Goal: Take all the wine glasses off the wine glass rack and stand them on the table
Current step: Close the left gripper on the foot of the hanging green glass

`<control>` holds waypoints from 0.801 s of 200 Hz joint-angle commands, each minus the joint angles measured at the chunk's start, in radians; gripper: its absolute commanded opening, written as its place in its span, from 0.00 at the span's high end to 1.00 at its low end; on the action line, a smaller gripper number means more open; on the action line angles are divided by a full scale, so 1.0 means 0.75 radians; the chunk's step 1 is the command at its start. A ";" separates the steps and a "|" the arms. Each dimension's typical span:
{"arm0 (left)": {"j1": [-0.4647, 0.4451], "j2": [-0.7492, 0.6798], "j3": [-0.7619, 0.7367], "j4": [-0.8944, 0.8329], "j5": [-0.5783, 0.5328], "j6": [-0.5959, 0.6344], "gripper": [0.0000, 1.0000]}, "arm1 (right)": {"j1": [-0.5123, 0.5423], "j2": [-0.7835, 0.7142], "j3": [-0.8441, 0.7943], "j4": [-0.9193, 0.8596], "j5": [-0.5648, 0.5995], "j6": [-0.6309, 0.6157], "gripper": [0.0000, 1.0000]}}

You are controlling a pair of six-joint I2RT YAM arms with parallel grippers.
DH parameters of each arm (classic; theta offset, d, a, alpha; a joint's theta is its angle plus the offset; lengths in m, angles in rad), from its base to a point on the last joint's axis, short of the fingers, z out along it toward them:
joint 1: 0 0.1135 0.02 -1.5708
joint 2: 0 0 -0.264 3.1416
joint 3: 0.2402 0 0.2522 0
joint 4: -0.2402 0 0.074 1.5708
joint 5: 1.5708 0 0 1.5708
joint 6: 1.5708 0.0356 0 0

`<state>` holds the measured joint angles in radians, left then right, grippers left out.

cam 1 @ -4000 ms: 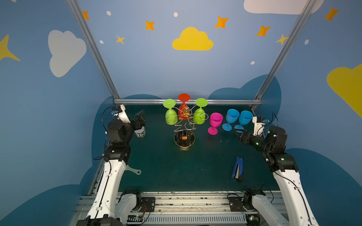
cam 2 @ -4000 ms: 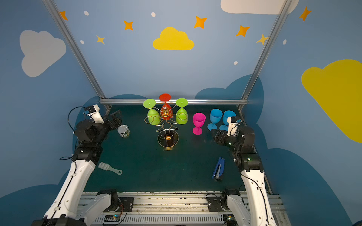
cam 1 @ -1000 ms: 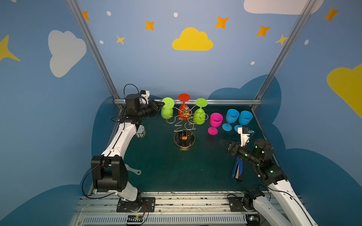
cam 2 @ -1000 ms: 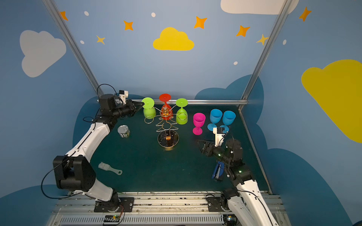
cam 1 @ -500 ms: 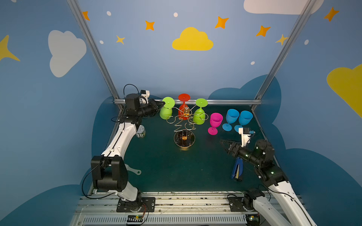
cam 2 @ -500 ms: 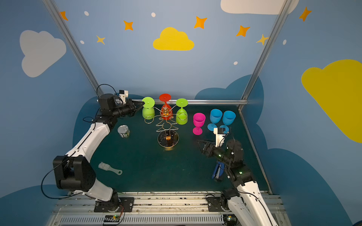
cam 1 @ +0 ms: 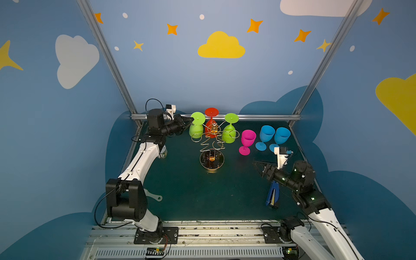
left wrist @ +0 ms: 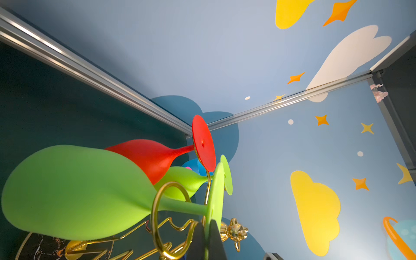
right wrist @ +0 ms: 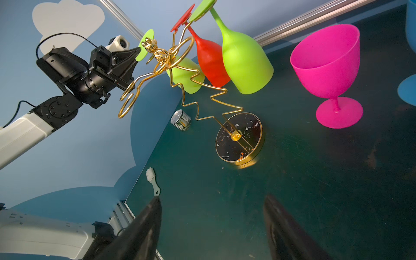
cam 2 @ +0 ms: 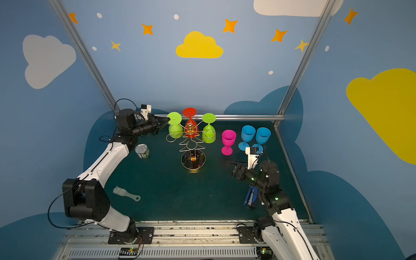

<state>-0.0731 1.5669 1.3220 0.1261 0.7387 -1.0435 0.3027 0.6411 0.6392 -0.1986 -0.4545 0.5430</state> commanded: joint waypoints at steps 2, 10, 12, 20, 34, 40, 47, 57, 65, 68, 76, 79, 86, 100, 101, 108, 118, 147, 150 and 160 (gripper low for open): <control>-0.022 -0.031 -0.008 0.059 -0.004 -0.003 0.96 | 0.006 -0.006 -0.005 0.030 -0.001 0.002 0.29; -0.027 -0.026 -0.005 0.062 -0.010 -0.005 0.96 | 0.005 -0.008 -0.005 0.031 0.000 0.002 0.29; -0.028 -0.024 -0.003 0.063 -0.012 -0.006 0.96 | 0.005 -0.009 -0.004 0.030 -0.003 0.002 0.29; -0.035 -0.014 0.006 0.065 -0.015 -0.005 0.96 | 0.005 -0.010 -0.004 0.031 -0.002 0.002 0.29; -0.042 0.010 0.029 0.062 -0.012 -0.005 0.96 | 0.006 -0.012 -0.005 0.027 -0.001 0.003 0.29; -0.044 0.021 0.041 0.062 -0.011 -0.005 0.96 | 0.005 -0.013 -0.004 0.026 -0.001 0.002 0.29; -0.047 0.031 0.052 0.062 -0.011 -0.007 0.96 | 0.007 -0.014 -0.005 0.025 -0.001 0.002 0.29; -0.051 0.046 0.067 0.063 -0.011 -0.006 0.96 | 0.006 -0.018 -0.005 0.024 -0.001 0.002 0.29; -0.053 0.056 0.077 0.061 -0.013 -0.008 0.96 | 0.005 -0.021 -0.004 0.022 -0.001 0.001 0.29; -0.052 0.059 0.081 0.063 -0.013 -0.007 0.96 | 0.005 -0.022 -0.005 0.021 0.000 0.002 0.29; -0.052 0.066 0.089 0.063 -0.017 -0.007 0.96 | 0.005 -0.028 -0.003 0.019 0.001 0.000 0.29; -0.052 0.068 0.092 0.063 -0.019 -0.004 0.96 | 0.006 -0.029 -0.004 0.019 0.002 0.000 0.29; -0.052 0.076 0.101 0.059 -0.026 -0.002 0.96 | 0.006 -0.032 -0.003 0.017 0.004 0.000 0.29; -0.052 0.087 0.119 0.053 -0.037 0.007 0.96 | 0.006 -0.037 -0.002 0.012 0.012 -0.004 0.29; -0.052 0.088 0.121 0.052 -0.037 0.007 0.96 | 0.006 -0.038 -0.003 0.012 0.011 -0.004 0.29; -0.052 0.096 0.131 0.048 -0.039 0.009 0.96 | 0.007 -0.040 -0.001 0.011 0.011 -0.004 0.29; -0.052 0.105 0.148 0.044 -0.043 0.013 0.96 | 0.006 -0.041 -0.003 0.008 0.011 -0.006 0.29; -0.032 0.126 0.187 0.026 -0.072 0.033 0.96 | 0.005 -0.050 -0.003 -0.002 0.015 -0.012 0.29; -0.030 0.130 0.189 0.026 -0.074 0.034 0.96 | 0.005 -0.051 -0.003 -0.005 0.016 -0.012 0.29; -0.020 0.138 0.200 0.033 -0.078 0.029 0.96 | 0.006 -0.056 -0.003 -0.011 0.016 -0.014 0.29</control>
<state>-0.1059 1.6569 1.4307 0.1364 0.6971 -1.0405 0.3027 0.6159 0.6392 -0.1993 -0.4530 0.5423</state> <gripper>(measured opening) 0.048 0.709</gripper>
